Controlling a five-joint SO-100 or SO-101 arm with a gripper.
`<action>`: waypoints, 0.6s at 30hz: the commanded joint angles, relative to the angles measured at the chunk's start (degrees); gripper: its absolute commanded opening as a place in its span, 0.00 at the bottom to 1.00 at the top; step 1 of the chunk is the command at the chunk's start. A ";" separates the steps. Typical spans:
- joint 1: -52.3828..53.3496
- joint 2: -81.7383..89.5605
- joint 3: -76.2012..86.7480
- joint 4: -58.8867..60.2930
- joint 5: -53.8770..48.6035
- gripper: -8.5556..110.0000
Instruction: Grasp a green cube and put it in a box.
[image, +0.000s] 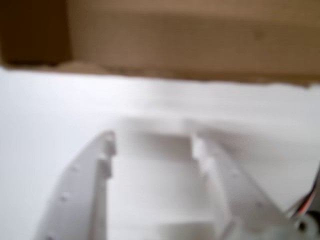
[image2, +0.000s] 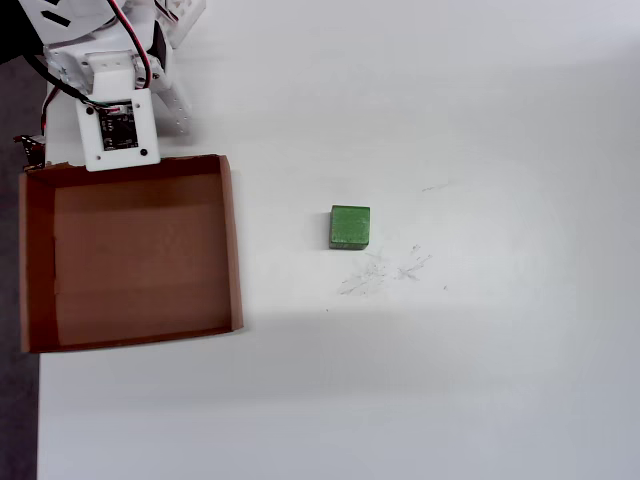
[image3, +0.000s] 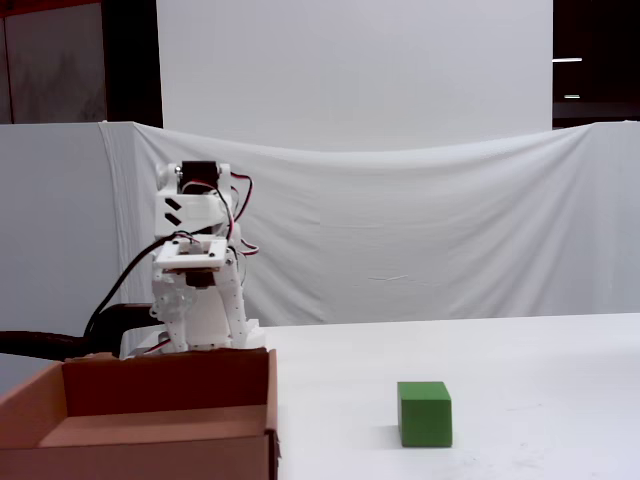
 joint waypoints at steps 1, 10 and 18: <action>-0.70 0.09 -0.26 -0.62 1.67 0.17; -0.70 0.09 -0.26 -0.62 1.67 0.17; -0.70 0.00 -0.35 -1.76 1.76 0.17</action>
